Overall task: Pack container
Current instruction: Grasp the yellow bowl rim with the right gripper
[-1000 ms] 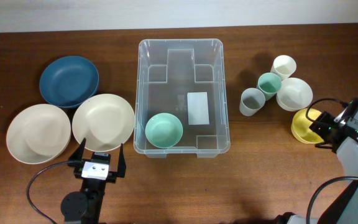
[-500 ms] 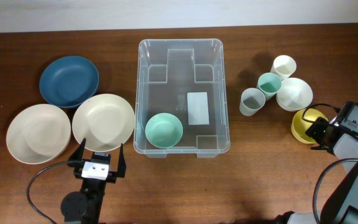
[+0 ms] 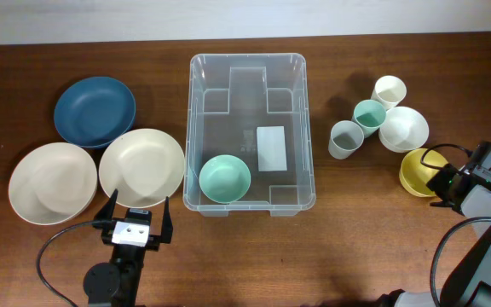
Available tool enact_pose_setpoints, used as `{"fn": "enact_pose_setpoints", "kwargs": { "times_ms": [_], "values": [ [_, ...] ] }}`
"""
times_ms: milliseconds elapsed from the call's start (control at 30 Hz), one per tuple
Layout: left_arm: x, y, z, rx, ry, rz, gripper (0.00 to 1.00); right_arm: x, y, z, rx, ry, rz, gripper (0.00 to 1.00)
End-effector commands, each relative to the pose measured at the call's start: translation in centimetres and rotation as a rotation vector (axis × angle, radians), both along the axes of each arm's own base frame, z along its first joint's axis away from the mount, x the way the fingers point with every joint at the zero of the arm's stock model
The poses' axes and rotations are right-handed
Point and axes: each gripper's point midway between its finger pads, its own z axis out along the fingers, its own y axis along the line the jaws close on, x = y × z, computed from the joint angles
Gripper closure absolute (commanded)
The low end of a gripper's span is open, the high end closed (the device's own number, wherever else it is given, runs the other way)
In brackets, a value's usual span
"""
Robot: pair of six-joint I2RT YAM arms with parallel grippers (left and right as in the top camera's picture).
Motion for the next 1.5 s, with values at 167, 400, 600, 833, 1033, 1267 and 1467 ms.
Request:
{"fn": "enact_pose_setpoints", "kwargs": {
  "times_ms": [167,400,600,833,1033,1267,1467],
  "values": [
    [0.02,0.03,-0.25,0.016,-0.001,0.002,0.0,-0.49,0.17,-1.04,0.028,0.014,-0.016,0.63],
    [0.02,0.04,-0.25,0.016,-0.001,0.003,0.0,-0.42,0.14,-1.0,0.029,0.009,-0.023,0.66],
    [0.02,0.03,-0.25,0.016,-0.001,0.002,0.01,-0.2,0.5,-1.02,0.048,-0.002,-0.012,0.72],
    [0.02,0.03,-0.25,0.016,-0.001,0.002,0.01,-0.21,0.53,-1.04,0.05,-0.002,-0.012,0.72],
    [0.02,0.03,-0.23,0.016,-0.002,0.002,0.01,-0.22,0.54,-1.04,0.057,-0.006,-0.029,0.71],
    [0.02,0.03,-0.25,0.016,-0.001,0.002,0.0,-0.15,0.49,-1.0,0.056,-0.01,-0.031,0.74],
    [0.02,0.03,-0.26,0.016,-0.001,0.002,0.01,-0.25,0.56,-1.4,0.063,0.0,-0.031,0.86]
  ]
}}
